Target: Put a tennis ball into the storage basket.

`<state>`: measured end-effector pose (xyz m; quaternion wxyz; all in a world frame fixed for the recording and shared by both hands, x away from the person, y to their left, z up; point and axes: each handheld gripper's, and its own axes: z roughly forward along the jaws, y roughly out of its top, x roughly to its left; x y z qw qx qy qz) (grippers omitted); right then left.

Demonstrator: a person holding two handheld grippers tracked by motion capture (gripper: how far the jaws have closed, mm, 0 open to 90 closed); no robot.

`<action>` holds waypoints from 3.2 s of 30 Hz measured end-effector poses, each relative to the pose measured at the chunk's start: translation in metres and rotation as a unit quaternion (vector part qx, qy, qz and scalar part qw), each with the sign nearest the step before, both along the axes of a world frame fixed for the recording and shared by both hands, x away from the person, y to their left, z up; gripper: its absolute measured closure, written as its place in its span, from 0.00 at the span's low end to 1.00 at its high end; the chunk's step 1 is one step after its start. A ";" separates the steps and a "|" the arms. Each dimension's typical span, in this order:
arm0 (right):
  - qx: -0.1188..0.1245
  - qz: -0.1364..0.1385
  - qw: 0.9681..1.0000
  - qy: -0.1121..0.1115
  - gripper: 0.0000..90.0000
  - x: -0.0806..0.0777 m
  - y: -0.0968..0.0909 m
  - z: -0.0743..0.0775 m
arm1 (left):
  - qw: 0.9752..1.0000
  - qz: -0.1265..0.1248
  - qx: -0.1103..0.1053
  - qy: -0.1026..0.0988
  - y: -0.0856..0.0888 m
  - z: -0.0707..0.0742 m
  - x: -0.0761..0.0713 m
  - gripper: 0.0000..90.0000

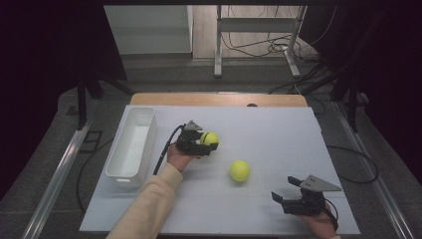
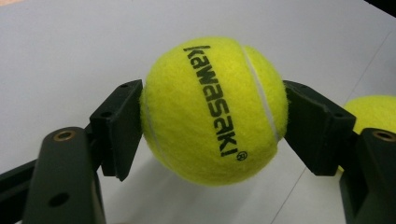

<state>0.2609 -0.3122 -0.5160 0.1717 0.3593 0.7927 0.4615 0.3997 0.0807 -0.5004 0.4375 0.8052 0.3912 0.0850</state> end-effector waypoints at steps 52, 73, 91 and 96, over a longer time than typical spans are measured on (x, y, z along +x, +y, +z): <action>-0.006 0.001 1.000 -0.006 0.15 0.000 0.000 0.001 | 1.000 -0.007 -0.022 -0.020 0.012 0.024 -0.029 0.29; -0.012 0.000 1.000 -0.009 0.15 -0.001 0.000 0.001 | 0.999 -0.010 -0.030 -0.038 0.020 0.041 -0.039 0.29; -0.012 -0.001 1.000 -0.008 0.15 -0.001 0.001 0.001 | 0.998 -0.006 -0.045 -0.053 0.035 0.057 -0.042 0.29; -0.014 -0.001 1.000 -0.008 0.15 -0.001 0.000 0.001 | 0.997 -0.004 -0.050 -0.060 0.040 0.063 -0.044 0.29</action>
